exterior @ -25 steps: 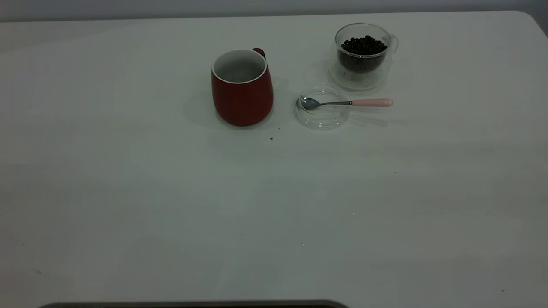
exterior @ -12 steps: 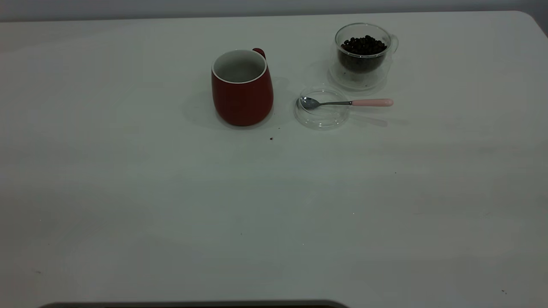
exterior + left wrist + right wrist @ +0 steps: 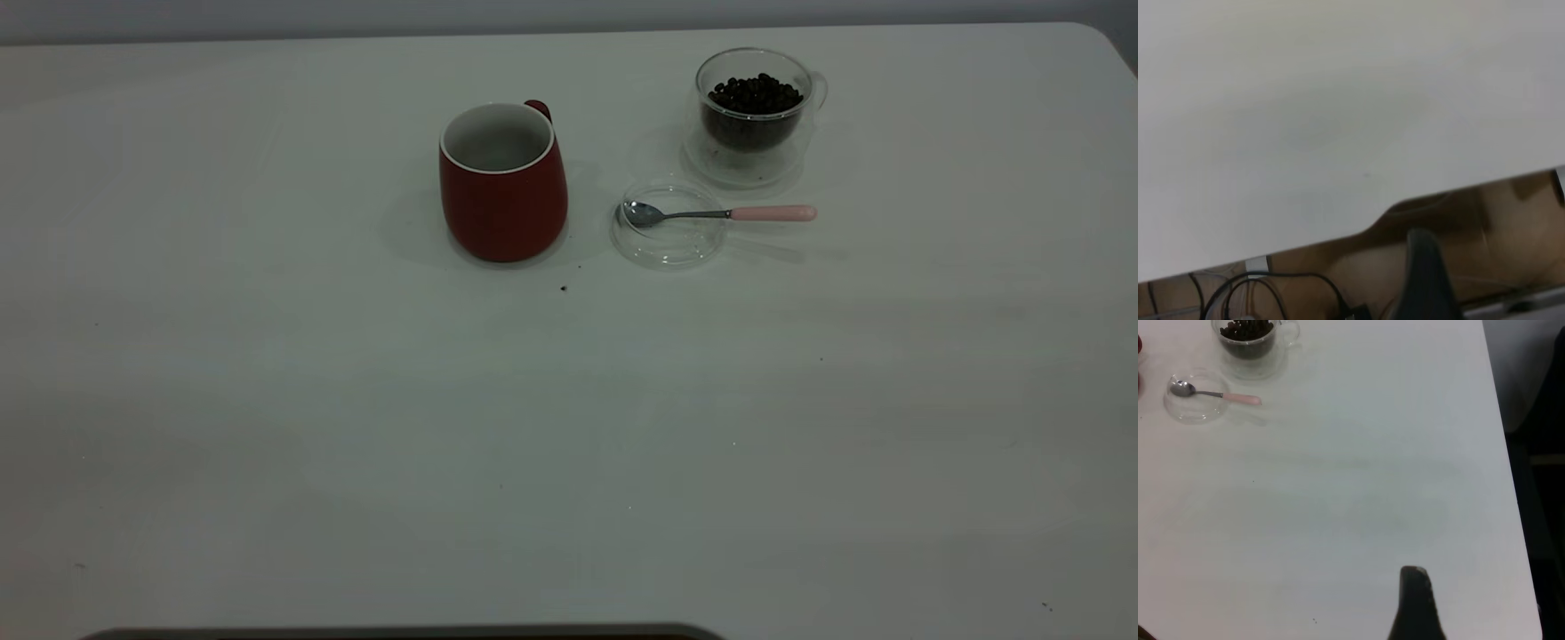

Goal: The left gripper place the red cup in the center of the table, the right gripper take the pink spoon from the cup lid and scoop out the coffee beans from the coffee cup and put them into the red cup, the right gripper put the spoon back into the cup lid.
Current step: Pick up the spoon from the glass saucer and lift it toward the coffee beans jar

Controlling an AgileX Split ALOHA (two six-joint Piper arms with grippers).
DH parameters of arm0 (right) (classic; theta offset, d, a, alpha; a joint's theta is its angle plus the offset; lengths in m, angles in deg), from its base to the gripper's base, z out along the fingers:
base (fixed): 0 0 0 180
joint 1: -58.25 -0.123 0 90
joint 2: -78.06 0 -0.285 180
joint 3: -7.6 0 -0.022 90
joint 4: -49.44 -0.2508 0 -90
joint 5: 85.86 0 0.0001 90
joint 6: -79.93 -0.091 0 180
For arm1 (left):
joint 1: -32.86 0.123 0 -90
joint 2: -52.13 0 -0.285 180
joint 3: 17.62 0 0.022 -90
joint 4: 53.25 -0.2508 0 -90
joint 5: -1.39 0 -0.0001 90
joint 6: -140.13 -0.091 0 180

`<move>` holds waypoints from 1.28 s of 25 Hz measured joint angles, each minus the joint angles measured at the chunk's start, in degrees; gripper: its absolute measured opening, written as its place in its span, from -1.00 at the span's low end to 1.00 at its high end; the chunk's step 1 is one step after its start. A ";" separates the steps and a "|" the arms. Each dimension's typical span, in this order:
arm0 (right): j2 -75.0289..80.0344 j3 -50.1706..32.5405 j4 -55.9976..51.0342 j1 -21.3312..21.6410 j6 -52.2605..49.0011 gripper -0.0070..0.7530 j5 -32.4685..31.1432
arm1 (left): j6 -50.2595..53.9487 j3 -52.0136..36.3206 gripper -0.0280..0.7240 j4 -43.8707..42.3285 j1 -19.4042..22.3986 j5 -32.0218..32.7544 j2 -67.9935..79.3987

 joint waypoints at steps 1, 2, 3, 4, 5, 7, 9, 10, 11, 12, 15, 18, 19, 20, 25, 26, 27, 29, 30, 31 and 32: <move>0.00 0.00 0.00 0.00 -0.05 0.57 0.00 | 0.00 0.00 0.64 0.00 1.15 0.00 -0.38; 0.00 0.00 0.00 0.00 -0.05 0.57 0.00 | -0.02 0.00 0.64 0.00 2.43 0.00 -0.87; 0.00 0.00 0.00 0.00 -0.05 0.57 0.00 | -0.02 0.00 0.64 0.00 3.53 0.00 -1.45; 0.00 0.00 0.00 0.00 -0.05 0.57 0.00 | -0.02 0.00 0.64 0.00 4.77 0.00 -2.17; 0.00 0.00 0.00 0.00 -0.05 0.57 0.00 | -0.02 0.00 0.64 0.00 5.82 0.00 -2.84; 0.00 0.00 0.00 0.00 -0.05 0.57 0.00 | -0.02 0.00 0.64 0.00 6.96 0.00 -4.48; 0.00 0.00 0.00 0.00 -0.05 0.57 0.00 | -0.02 0.00 0.64 0.00 7.27 0.00 -5.95; 0.00 0.00 0.00 0.00 -0.05 0.57 0.00 | -0.02 0.00 0.64 0.00 7.27 0.00 -6.80; 0.00 0.00 0.00 0.00 -0.05 0.57 0.00 | -0.02 0.00 0.64 0.00 7.30 0.00 -7.73; 0.00 0.00 0.00 0.00 -0.05 0.57 0.00 | -0.02 0.00 0.64 0.00 7.30 0.05 -8.51; 0.00 0.00 0.00 0.00 -0.05 0.57 0.00 | -0.02 0.00 0.64 0.00 7.30 0.10 -11.01; 0.00 0.00 0.00 0.00 -0.05 0.57 0.00 | -0.02 0.00 0.64 0.00 7.30 0.29 -12.33; 0.00 0.00 0.00 0.00 -0.05 0.57 0.00 | -0.02 0.00 0.64 0.00 7.30 0.36 -12.32; 0.00 0.00 0.00 0.00 -0.05 0.57 0.00 | -0.02 0.00 0.64 0.00 7.30 0.40 -12.32; 0.00 0.00 0.00 0.00 -0.05 0.57 0.00 | -0.02 0.00 0.64 0.00 7.30 0.40 -12.32; 0.00 0.00 0.00 0.00 -0.05 0.57 0.00 | -0.02 0.00 0.64 0.00 7.30 0.40 -12.32; 0.00 0.00 0.00 0.00 -0.05 0.57 0.00 | -0.02 0.00 0.64 0.00 7.30 0.40 -12.32; 0.00 0.00 0.00 0.00 -0.05 0.57 0.00 | -0.02 0.00 0.64 0.00 7.30 0.40 -12.32; 0.00 0.00 0.00 0.00 -0.05 0.57 0.00 | -0.02 0.00 0.64 0.00 7.30 0.40 -12.32; 0.00 0.00 0.00 0.00 -0.05 0.57 0.00 | -0.02 0.00 0.64 0.00 7.30 0.40 -12.32; 0.00 0.00 0.00 0.00 -0.05 0.57 0.00 | -0.02 0.00 0.64 0.00 7.30 0.40 -12.32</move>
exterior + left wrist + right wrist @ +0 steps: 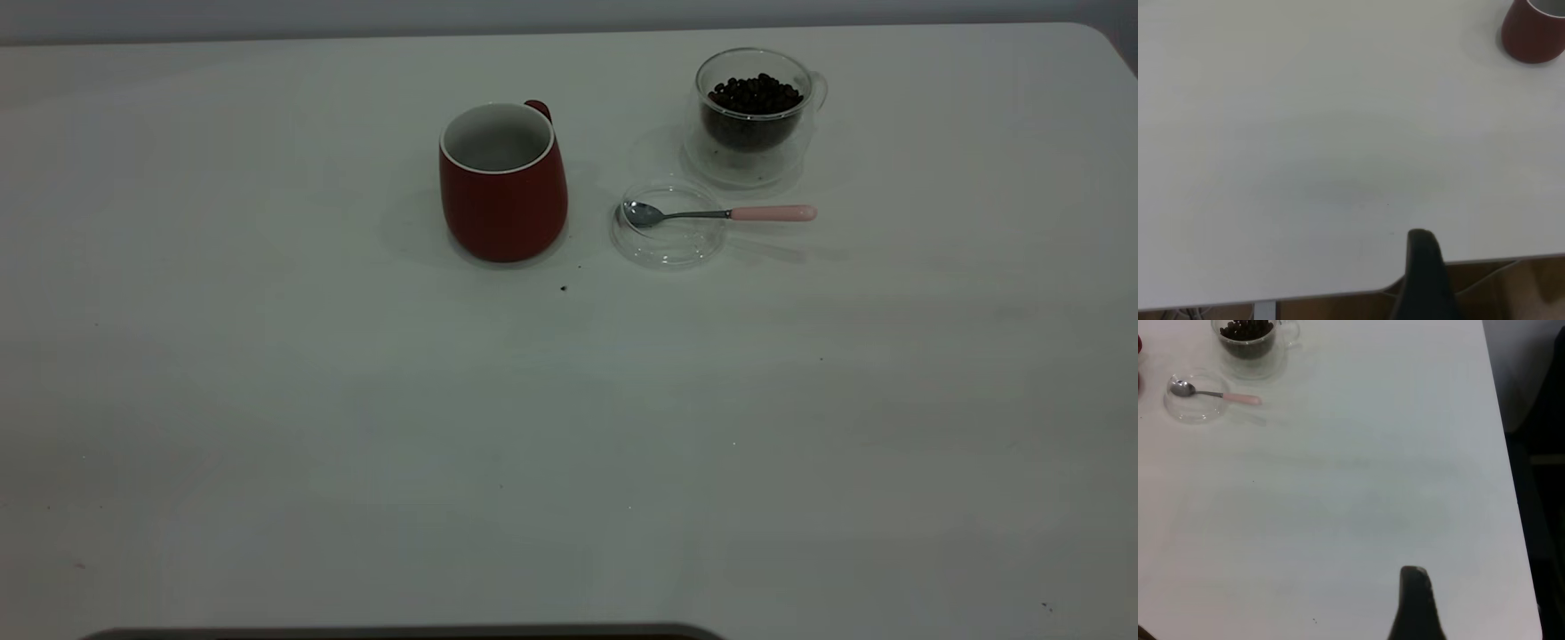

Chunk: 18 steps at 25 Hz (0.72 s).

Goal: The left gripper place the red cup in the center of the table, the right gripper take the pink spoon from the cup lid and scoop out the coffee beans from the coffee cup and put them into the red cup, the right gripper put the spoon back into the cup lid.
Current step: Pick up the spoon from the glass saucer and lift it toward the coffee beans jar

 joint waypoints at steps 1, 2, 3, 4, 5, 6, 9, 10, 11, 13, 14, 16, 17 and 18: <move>0.00 0.00 0.00 0.00 0.00 0.57 0.00 | 0.00 0.00 0.64 0.00 0.00 0.00 0.00; 0.00 0.00 0.00 0.00 0.00 0.57 0.00 | 0.00 0.00 0.64 0.00 0.00 0.00 0.00; 0.00 0.00 0.00 0.00 0.00 0.57 0.00 | 0.00 0.00 0.64 0.00 0.00 0.00 0.00; 0.00 0.00 0.00 0.00 0.00 0.57 0.00 | 0.00 0.00 0.64 0.00 0.00 0.00 0.00; 0.00 0.00 0.00 0.00 0.00 0.57 0.00 | 0.00 0.00 0.64 0.00 0.00 0.00 0.00; 0.00 0.00 0.00 0.00 0.00 0.57 0.00 | 0.00 0.00 0.64 0.05 0.00 0.00 0.00; 0.00 0.00 0.00 0.00 0.00 0.57 0.00 | 0.00 0.00 0.64 0.01 0.00 0.03 0.00; 0.00 0.00 0.00 0.00 0.00 0.57 0.00 | 0.00 0.00 0.64 0.01 0.00 0.03 0.00; 0.00 0.00 0.00 0.00 0.00 0.57 0.00 | 0.00 0.00 0.64 0.01 0.00 0.03 0.00; 0.00 0.00 0.00 0.00 0.00 0.57 0.00 | 0.00 0.00 0.64 0.01 0.00 0.03 0.00; 0.00 0.00 0.00 0.00 0.00 0.57 0.00 | 0.00 0.00 0.64 0.01 0.00 0.03 0.00; 0.00 0.00 0.00 0.00 0.00 0.57 0.00 | 0.00 0.00 0.64 0.01 0.00 0.03 0.00; 0.00 0.00 -0.39 0.00 0.00 0.57 0.00 | 0.00 0.00 0.64 0.01 0.00 0.03 0.00; 0.00 0.00 -1.01 0.00 0.00 0.57 0.00 | 0.00 0.00 0.64 0.01 0.00 0.03 0.00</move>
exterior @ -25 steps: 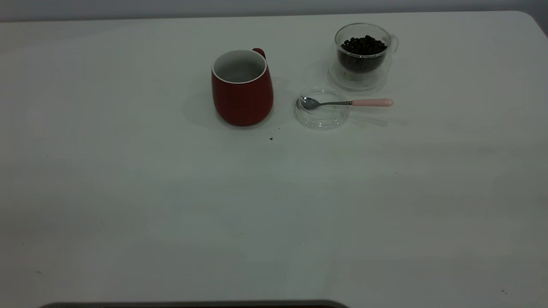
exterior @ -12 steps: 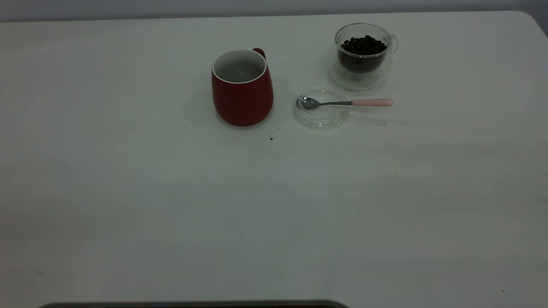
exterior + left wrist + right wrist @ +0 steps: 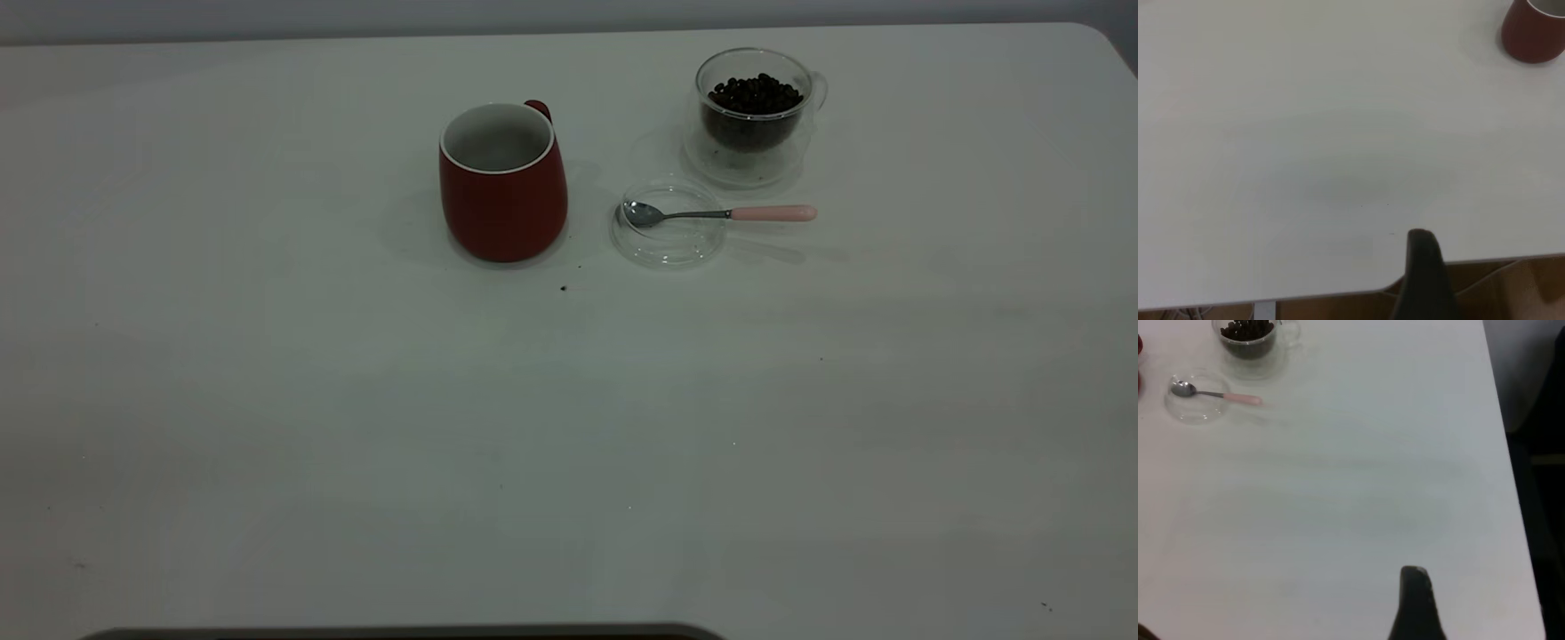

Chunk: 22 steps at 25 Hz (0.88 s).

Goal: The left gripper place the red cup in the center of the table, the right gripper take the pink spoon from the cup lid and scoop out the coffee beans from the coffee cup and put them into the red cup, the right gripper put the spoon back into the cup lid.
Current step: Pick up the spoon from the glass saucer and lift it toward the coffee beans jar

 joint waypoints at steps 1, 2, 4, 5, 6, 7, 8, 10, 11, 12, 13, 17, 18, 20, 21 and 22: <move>0.00 0.00 -0.77 0.00 0.00 0.57 0.00 | 0.00 0.00 0.64 0.00 0.00 0.00 0.00; 0.00 0.00 -2.08 0.00 0.00 0.57 0.00 | 0.00 0.00 0.64 0.00 0.00 0.00 0.00; 0.00 0.00 -3.75 0.00 0.14 0.57 0.00 | 0.00 0.00 0.64 0.00 0.00 0.00 0.00; 0.00 0.00 -4.24 0.00 0.19 0.57 0.00 | 0.00 0.00 0.64 0.00 0.00 0.00 0.00; 0.00 0.00 -4.66 0.00 0.31 0.57 0.00 | 0.00 0.00 0.64 0.00 0.00 0.00 0.00; 0.00 0.00 -5.15 0.00 0.31 0.57 0.00 | 0.00 0.00 0.64 0.00 0.00 0.00 0.00; 0.00 0.00 -5.60 0.00 0.23 0.57 0.22 | 0.00 0.00 0.64 0.00 0.00 0.00 0.00; 0.24 0.06 -7.69 0.00 -0.04 0.57 1.33 | 0.00 0.00 0.64 0.00 0.00 0.00 0.00; 1.03 0.26 -8.97 0.00 -0.09 0.57 2.30 | 0.00 0.00 0.64 0.00 0.00 0.00 0.00; 2.56 0.72 -10.03 0.00 -0.15 0.57 3.63 | 0.00 0.00 0.64 0.00 0.00 0.00 0.00; 4.39 1.31 -10.99 0.00 -0.15 0.57 5.01 | 0.00 0.00 0.64 0.00 0.00 0.00 0.00; 18.38 6.16 -15.11 0.00 -0.02 0.57 8.78 | 0.00 0.00 0.64 0.00 0.00 0.00 0.00; 22.23 7.90 -16.69 0.00 0.33 0.57 9.19 | 0.00 0.00 0.64 0.00 0.00 0.00 0.00; 31.89 11.21 -19.99 0.00 1.79 0.57 10.50 | 0.00 0.00 0.64 0.00 0.00 0.00 0.00; 36.83 12.44 -21.47 0.00 3.11 0.57 11.26 | 0.00 0.00 0.64 0.00 0.00 0.00 0.00; 40.98 13.76 -23.44 0.00 4.74 0.57 12.15 | 0.00 0.00 0.64 0.05 0.00 0.00 0.00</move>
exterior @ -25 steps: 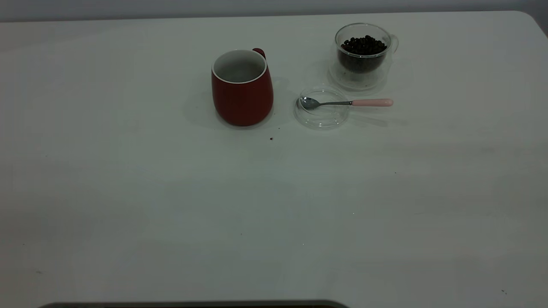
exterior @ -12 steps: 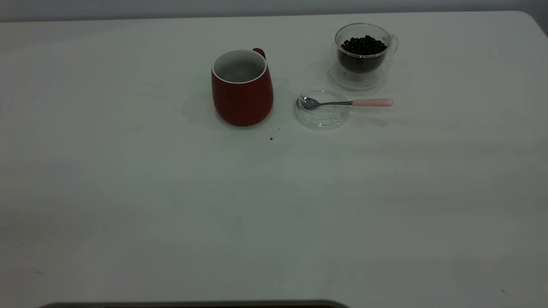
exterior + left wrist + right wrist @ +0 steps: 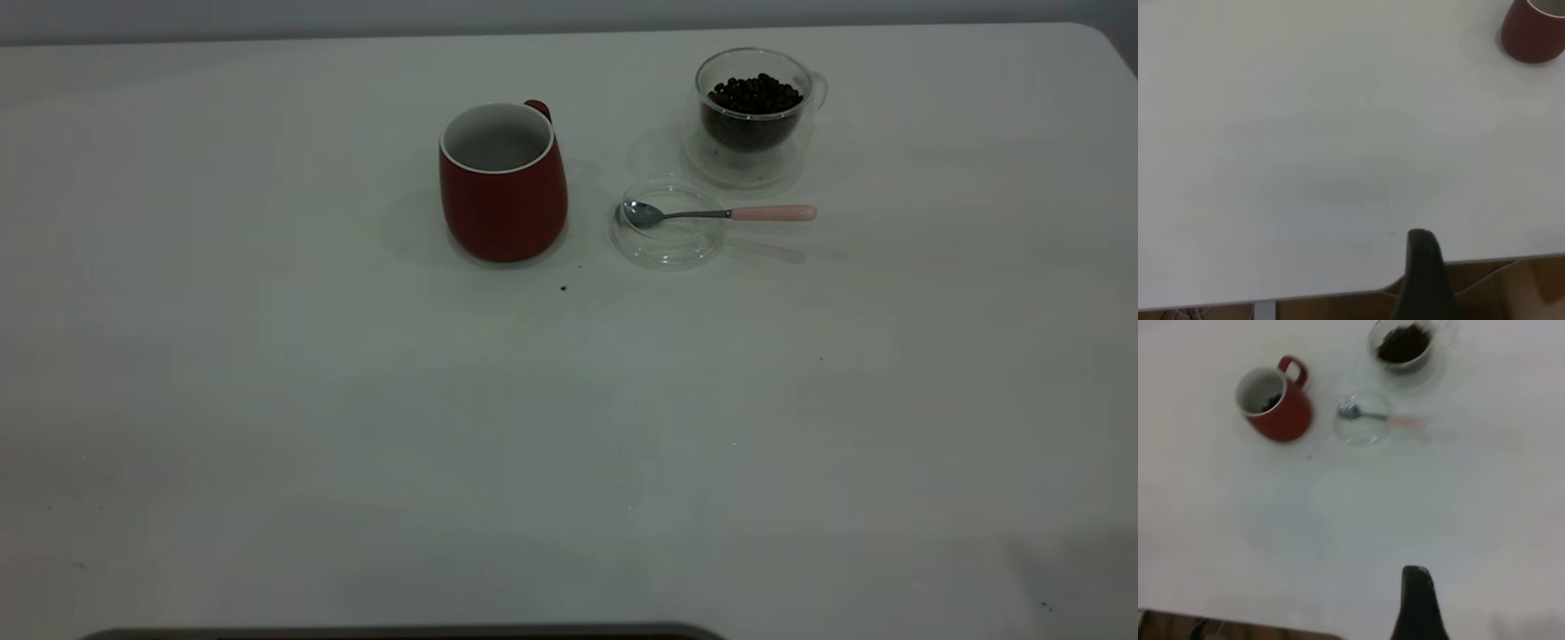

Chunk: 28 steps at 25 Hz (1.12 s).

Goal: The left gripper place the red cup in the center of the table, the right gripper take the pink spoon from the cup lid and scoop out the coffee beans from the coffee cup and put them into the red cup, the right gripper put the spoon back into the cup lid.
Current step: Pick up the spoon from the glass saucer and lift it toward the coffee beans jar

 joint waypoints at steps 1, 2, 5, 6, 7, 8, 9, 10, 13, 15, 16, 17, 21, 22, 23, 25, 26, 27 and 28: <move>5.85 1.31 -2.05 0.00 1.98 0.57 1.11 | 0.00 0.00 0.64 0.00 0.00 0.00 0.00; 10.02 2.08 -3.90 0.00 3.64 0.57 1.88 | 0.00 0.00 0.64 0.00 0.00 0.00 0.00; 25.02 3.22 -11.46 0.00 8.58 0.57 5.86 | 0.00 0.00 0.64 0.00 0.00 0.00 0.00; 29.17 3.37 -13.79 0.00 10.54 0.57 7.46 | 0.00 0.00 0.64 0.00 0.00 0.00 0.00; 34.17 3.50 -16.87 0.00 13.09 0.57 8.93 | 0.00 0.00 0.64 0.00 0.00 0.00 0.00; 39.13 3.53 -20.25 0.00 16.17 0.58 10.33 | 0.00 0.00 0.64 0.00 0.00 0.00 0.00; 43.23 3.53 -23.30 0.00 19.07 0.60 11.42 | 0.00 0.00 0.64 0.00 0.00 0.00 0.00; 47.24 3.57 -27.27 0.05 22.91 0.62 12.17 | 0.00 0.00 0.64 0.00 0.00 0.00 0.00; 60.41 3.71 -40.36 0.51 35.88 0.72 12.94 | 0.00 0.00 0.64 0.00 0.00 0.00 0.00; 67.12 3.98 -49.16 0.51 45.48 0.78 12.94 | 0.00 0.00 0.64 0.00 0.00 0.00 0.00; 70.17 4.03 -53.56 0.51 49.02 0.80 12.94 | 0.00 0.00 0.64 0.00 0.00 0.00 0.00; 72.38 4.09 -57.23 0.51 52.67 0.81 12.94 | 0.00 0.00 0.64 0.00 0.00 0.00 0.00; 78.84 4.14 -66.88 0.55 61.04 0.82 12.94 | 0.00 0.00 0.64 0.00 0.00 0.00 0.00; 79.81 4.20 -68.48 0.55 62.49 0.82 12.94 | 0.00 0.00 0.64 0.00 0.00 0.00 0.00; 80.67 4.46 -70.25 0.55 63.55 0.82 12.94 | 0.00 0.00 0.64 0.00 0.00 0.00 0.00; 82.17 5.45 -72.53 0.55 65.27 0.82 12.87 | 0.00 0.00 0.64 0.00 0.00 0.00 0.00; 83.07 6.34 -73.04 0.55 65.60 0.82 12.87 | 0.00 0.00 0.64 0.00 0.00 0.00 0.00; 84.10 7.45 -73.35 0.55 65.63 0.82 12.66 | 0.00 0.00 0.64 0.00 0.00 0.00 0.00; 85.06 8.50 -73.60 0.55 65.69 0.82 12.38 | 0.00 0.00 0.64 0.00 0.00 0.00 0.00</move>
